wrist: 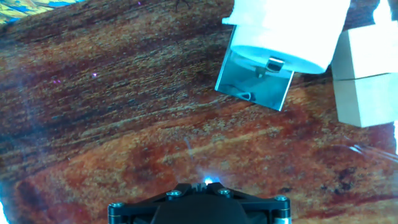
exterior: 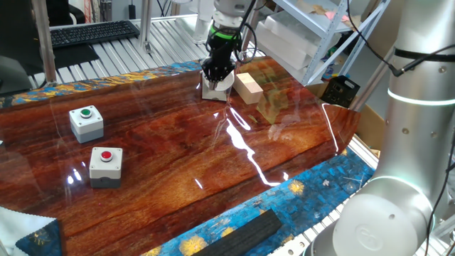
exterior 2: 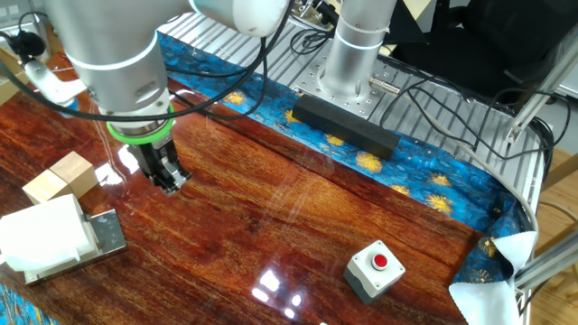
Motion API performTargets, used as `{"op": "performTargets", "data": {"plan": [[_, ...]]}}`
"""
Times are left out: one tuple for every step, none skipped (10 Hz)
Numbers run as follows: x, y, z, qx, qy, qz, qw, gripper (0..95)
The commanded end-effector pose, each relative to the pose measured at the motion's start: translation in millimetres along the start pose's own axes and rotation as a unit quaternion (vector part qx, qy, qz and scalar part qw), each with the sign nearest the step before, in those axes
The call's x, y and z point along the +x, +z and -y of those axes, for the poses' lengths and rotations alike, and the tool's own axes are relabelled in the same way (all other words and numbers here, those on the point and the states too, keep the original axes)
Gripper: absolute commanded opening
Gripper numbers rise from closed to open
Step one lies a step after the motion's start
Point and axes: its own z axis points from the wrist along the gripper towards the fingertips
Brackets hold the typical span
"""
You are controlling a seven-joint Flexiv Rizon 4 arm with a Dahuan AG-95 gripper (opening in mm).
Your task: Take the roll of paper down from the shelf
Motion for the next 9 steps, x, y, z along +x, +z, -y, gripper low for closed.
{"op": "performTargets", "data": {"plan": [[3.0,2.6,0.3,0.001,0.001,0.011,0.9999,0.0],[3.0,2.6,0.3,-0.004,0.001,0.009,1.0000,0.0],[3.0,2.6,0.3,-0.007,0.001,0.007,1.0000,0.0],[3.0,2.6,0.3,-0.009,0.003,0.004,0.9999,0.0],[3.0,2.6,0.3,-0.008,-0.001,0.006,0.9999,0.0],[3.0,2.6,0.3,-0.008,0.001,0.006,0.9999,0.0],[3.0,2.6,0.3,-0.008,0.007,0.005,0.9999,0.0],[3.0,2.6,0.3,-0.008,0.015,0.006,0.9998,0.0],[3.0,2.6,0.3,-0.002,0.035,0.007,0.9993,0.0]]}}
